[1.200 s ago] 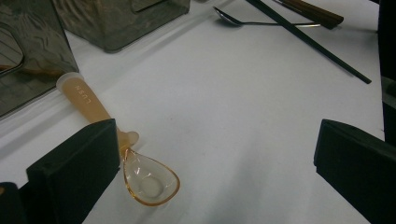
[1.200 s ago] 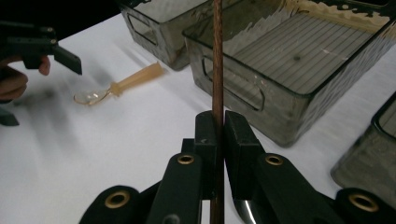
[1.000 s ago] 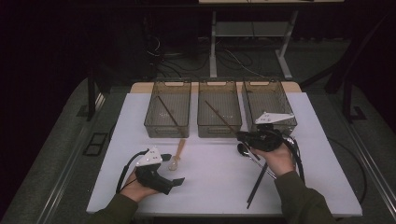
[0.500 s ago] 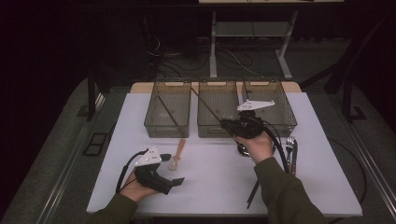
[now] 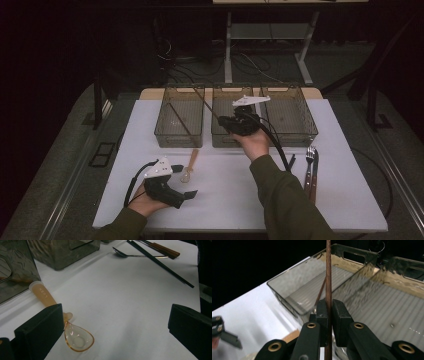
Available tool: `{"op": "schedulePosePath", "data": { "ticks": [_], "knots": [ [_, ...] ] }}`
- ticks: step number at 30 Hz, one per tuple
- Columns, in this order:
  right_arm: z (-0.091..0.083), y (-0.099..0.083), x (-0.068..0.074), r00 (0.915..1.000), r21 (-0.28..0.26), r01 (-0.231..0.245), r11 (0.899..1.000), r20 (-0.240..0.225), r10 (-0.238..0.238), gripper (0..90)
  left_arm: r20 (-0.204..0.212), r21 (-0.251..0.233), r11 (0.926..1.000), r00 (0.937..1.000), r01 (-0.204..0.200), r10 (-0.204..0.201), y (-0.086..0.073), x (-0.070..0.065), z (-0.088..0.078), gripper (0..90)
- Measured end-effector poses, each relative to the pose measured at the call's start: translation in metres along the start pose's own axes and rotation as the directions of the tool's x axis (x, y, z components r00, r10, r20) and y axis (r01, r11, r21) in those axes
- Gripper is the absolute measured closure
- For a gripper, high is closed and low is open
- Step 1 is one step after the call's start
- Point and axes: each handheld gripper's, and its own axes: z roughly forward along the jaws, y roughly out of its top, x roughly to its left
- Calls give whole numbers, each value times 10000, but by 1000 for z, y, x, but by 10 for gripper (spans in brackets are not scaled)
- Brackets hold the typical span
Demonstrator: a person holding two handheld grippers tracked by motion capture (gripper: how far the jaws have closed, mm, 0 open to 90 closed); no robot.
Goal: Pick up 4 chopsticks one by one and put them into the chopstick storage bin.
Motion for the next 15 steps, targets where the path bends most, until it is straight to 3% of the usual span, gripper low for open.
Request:
{"op": "schedulePosePath", "data": {
  "ticks": [15],
  "knots": [
    [55, 34, 15, 9999, -42, -97, 9999, 33, 97, 839, 19, -1, 10000, 10000, -68, 68, 0, 1, 0, 0]
  ]
}}
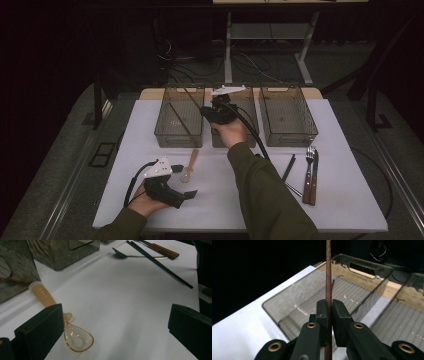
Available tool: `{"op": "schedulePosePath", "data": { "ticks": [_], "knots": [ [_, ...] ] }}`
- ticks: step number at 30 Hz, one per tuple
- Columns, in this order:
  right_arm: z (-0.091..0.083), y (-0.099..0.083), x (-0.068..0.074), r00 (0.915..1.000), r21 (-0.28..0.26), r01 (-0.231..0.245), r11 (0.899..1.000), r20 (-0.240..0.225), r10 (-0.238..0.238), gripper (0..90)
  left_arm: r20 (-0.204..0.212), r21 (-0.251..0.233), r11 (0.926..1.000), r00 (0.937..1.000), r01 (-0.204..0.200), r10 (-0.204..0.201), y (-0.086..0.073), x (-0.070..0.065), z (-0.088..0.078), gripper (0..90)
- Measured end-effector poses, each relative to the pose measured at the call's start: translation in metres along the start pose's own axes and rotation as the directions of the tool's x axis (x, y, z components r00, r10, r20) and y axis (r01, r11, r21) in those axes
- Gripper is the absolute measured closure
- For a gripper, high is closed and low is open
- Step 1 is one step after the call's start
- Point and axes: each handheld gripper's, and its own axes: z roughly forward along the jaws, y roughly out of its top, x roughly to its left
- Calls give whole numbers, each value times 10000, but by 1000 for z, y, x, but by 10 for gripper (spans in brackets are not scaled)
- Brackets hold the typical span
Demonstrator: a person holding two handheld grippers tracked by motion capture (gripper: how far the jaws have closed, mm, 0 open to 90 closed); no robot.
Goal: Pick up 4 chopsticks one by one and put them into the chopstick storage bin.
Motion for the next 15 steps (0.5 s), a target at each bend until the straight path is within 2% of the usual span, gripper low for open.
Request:
{"op": "schedulePosePath", "data": {
  "ticks": [7, 15],
  "knots": [
    [27, 12, 10, 10000, 13, 91, 10000, 3, -91, 839, 16, 16, 10000, 10000, 17, -17, 0, 0, 0, 0],
    [53, 16, 16, 10000, 56, -15, 10000, 23, 15, 839, 73, -3, 10000, 10000, 52, -52, 0, 0, 0, 0]
  ]
}}
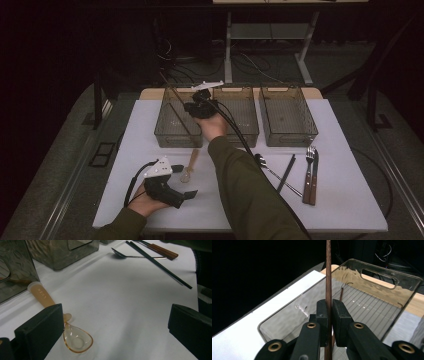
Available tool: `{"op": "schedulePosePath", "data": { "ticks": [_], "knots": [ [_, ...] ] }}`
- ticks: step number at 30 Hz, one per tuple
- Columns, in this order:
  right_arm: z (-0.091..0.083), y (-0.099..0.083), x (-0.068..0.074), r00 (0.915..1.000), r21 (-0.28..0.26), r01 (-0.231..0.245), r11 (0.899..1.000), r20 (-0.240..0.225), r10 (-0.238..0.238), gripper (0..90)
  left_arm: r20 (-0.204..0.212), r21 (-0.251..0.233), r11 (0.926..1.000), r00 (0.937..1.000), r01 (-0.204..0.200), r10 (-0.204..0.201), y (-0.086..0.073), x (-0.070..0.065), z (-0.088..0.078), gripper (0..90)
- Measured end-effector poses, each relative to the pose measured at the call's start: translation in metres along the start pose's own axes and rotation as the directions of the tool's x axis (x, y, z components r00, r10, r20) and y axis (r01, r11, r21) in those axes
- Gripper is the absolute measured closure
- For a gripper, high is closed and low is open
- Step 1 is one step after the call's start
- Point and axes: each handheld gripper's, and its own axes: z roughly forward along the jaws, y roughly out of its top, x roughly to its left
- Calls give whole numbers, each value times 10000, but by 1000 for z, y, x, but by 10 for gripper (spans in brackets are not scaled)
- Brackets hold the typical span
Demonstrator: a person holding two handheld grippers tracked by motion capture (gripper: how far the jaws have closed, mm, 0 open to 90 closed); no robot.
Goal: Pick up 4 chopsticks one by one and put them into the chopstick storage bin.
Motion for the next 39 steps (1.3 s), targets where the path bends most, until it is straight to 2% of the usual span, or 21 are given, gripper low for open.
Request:
{"op": "schedulePosePath", "data": {
  "ticks": [10, 16, 18, 19, 20, 21, 25, 30, 34, 39],
  "knots": [
    [24, -6, 2, 9997, 269, -234, 9994, 86, 232, 839, 57, -55, 10000, 10000, -19, 19, 1, -1, 0, 0],
    [37, -16, 3, 9991, 797, -138, 9967, 411, 105, 837, 84, -71, 10000, 10000, -50, 51, 1, 0, 0, 0],
    [39, -18, 3, 9984, 1015, -161, 9947, 555, 105, 824, 100, -60, 10000, 9999, -66, 66, 1, 0, 0, 0],
    [39, -19, 3, 9977, 1038, -174, 9944, 674, 104, 757, 102, -58, 10000, 9999, -64, 65, 1, 0, 0, 0],
    [39, -18, 3, 9974, 1054, -254, 9941, 698, 181, 701, 106, -59, 10000, 9999, -72, 73, 1, 0, 0, 0],
    [39, -18, 2, 9984, 1111, -293, 9934, 517, 236, 659, 108, -54, 10000, 9999, -80, 80, 1, 0, -1, 0],
    [33, -15, 1, 9979, 1167, -149, 9931, 640, 75, 517, 122, -63, 9999, 9999, -94, 95, 1, -1, -1, 0],
    [22, -11, 3, 9995, 1207, 77, 9927, 284, -112, 464, 104, -58, 9999, 9998, -150, 151, 1, 0, -1, 0],
    [13, -11, 2, 10000, 1277, 4, 9918, -95, 8, 418, 109, -39, 9999, 9998, -141, 141, 1, 0, -1, 0],
    [-4, -12, -1, 9997, 1197, 182, 9926, -210, -158, 391, 120, -32, 9999, 9999, -109, 109, 1, 0, -1, 0]
  ]
}}
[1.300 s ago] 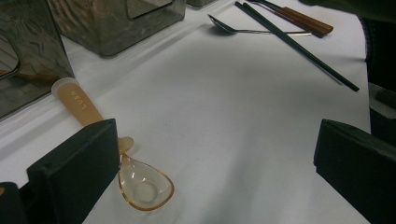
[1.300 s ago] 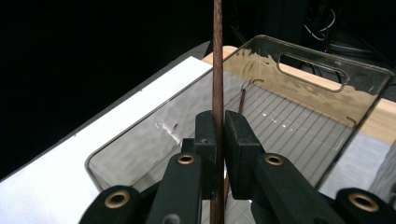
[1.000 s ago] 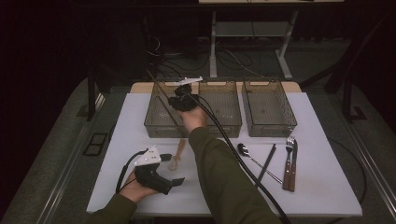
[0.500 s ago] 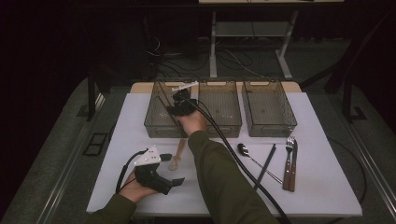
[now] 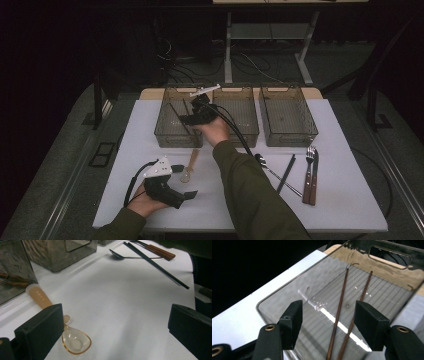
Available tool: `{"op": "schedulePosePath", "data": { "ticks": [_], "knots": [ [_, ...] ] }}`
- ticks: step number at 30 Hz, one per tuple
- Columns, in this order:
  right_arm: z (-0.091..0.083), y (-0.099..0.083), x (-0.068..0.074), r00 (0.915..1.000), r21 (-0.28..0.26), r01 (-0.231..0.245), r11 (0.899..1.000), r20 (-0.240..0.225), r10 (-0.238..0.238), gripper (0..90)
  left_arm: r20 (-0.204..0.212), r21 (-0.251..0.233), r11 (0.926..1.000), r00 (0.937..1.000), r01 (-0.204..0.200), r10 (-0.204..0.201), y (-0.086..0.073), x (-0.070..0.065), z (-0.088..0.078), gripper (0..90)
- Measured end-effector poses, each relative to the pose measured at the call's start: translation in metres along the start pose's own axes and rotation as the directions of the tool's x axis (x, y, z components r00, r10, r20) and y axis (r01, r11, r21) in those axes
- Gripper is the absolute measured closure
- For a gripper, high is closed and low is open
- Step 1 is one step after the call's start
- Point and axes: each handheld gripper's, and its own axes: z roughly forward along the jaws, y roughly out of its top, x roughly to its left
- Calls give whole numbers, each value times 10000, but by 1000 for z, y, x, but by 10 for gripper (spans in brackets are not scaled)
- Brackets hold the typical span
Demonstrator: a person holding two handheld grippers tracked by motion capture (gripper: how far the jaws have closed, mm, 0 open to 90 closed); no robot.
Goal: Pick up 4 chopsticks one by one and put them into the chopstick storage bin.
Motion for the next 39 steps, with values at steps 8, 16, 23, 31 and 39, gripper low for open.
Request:
{"op": "schedulePosePath", "data": {
  "ticks": [8, 16, 23, 31, 39],
  "knots": [
    [-35, -9, -10, 9997, -221, 183, 9996, -159, -186, 366, -49, 7, 10000, 10000, -1, 1, 0, 0, 1, 0],
    [-61, -23, -19, 9994, -158, 268, 9995, -234, -271, 372, -89, -24, 10000, 10000, 37, -37, 0, -1, 1, 0],
    [-82, -37, -28, 9985, -168, 434, 9989, -334, -439, 393, -98, 2, 10000, 9999, 69, -69, -1, 0, 1, 0],
    [-107, -56, -36, 9981, -146, 507, 9986, -335, -512, 440, -130, 20, 10000, 9999, 60, -60, -1, 0, 1, 0],
    [-132, -76, -50, 9976, -30, 695, 9976, 76, -695, 560, -155, 42, 9999, 9998, 95, -94, -1, 0, 2, 0]
  ]
}}
